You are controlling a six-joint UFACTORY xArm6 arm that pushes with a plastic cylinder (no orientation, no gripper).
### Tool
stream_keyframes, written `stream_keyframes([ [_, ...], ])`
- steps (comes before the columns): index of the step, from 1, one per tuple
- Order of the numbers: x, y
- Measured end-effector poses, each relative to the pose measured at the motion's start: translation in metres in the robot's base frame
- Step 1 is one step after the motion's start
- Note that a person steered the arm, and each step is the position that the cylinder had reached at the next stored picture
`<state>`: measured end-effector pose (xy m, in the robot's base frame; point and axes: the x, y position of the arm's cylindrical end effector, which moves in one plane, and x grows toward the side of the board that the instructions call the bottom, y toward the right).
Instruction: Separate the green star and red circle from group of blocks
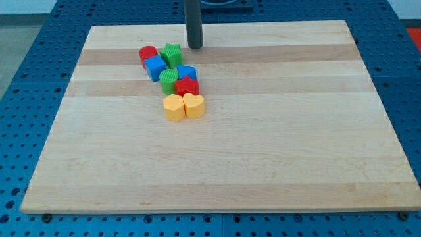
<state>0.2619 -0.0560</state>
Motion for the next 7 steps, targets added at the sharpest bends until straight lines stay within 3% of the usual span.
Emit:
stream_keyframes([
  [3, 0.000, -0.133],
  [4, 0.029, -0.128],
  [5, 0.058, -0.085],
  [7, 0.080, -0.064],
])
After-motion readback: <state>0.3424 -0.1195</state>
